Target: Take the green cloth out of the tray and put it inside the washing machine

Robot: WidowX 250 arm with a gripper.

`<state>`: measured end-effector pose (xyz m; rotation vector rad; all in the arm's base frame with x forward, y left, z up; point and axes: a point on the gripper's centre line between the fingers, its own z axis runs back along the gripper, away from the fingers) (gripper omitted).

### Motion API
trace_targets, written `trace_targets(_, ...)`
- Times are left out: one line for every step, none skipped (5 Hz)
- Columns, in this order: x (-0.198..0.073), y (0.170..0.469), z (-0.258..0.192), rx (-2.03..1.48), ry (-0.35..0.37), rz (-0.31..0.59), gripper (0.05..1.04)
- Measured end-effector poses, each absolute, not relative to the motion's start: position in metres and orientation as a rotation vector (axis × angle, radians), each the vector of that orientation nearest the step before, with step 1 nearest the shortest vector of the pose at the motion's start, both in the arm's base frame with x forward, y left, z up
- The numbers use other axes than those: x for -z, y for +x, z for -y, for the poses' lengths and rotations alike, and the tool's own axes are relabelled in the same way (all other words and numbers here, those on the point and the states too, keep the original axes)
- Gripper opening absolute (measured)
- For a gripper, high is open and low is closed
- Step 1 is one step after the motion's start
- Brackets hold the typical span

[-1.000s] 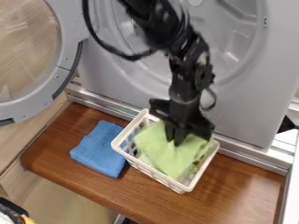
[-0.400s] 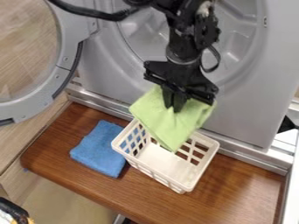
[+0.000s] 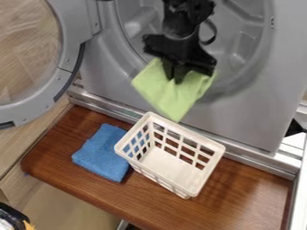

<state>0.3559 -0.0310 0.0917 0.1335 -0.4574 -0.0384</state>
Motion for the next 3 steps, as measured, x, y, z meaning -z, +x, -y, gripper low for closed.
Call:
trace_targets(-0.095, 0.383, 0.029, 0.031, 0.127, 0.507, 0.059)
trace_targets(-0.084, 0.405, 0.024, -0.004, 0.091, 0.514, 0.059)
trace_targets(-0.078, 0.423, 0.023, 0.023, 0.081, 0.522, 0.059)
